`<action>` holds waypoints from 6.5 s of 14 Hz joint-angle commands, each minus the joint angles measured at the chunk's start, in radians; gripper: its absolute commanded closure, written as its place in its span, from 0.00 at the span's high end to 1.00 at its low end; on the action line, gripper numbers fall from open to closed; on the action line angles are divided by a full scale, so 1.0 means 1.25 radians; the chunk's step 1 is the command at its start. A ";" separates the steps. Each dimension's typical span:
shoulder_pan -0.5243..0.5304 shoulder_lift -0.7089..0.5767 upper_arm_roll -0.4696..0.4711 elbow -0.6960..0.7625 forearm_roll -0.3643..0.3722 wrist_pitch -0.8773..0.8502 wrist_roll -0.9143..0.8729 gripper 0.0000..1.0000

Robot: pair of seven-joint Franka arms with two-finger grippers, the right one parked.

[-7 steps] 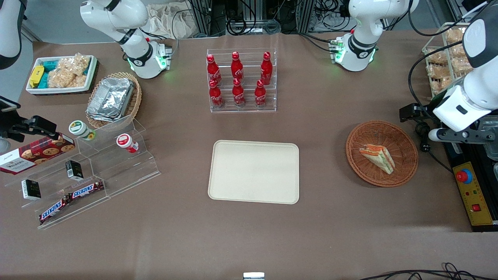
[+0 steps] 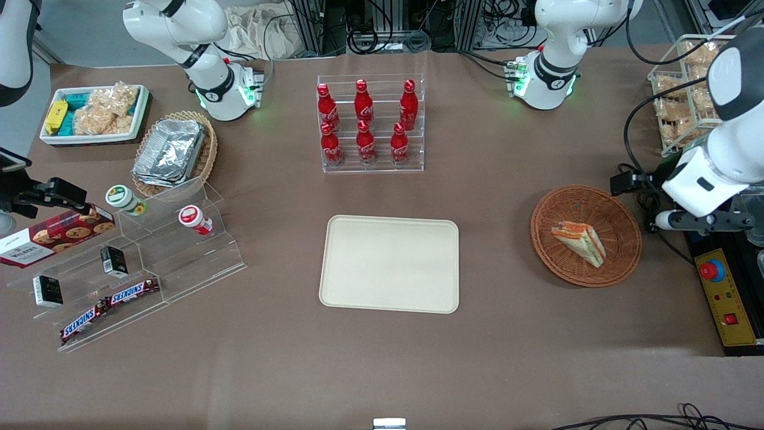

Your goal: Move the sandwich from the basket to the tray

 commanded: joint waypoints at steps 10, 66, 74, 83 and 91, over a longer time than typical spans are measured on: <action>0.020 0.054 0.019 -0.154 -0.013 0.167 -0.707 1.00; -0.265 0.501 -0.156 0.159 -0.001 0.377 -0.604 0.25; -0.255 0.407 -0.154 0.171 0.125 0.336 -0.603 1.00; -0.077 0.199 -0.154 0.109 0.109 0.185 -0.583 1.00; -0.069 0.040 0.004 -0.040 0.032 0.178 -0.222 1.00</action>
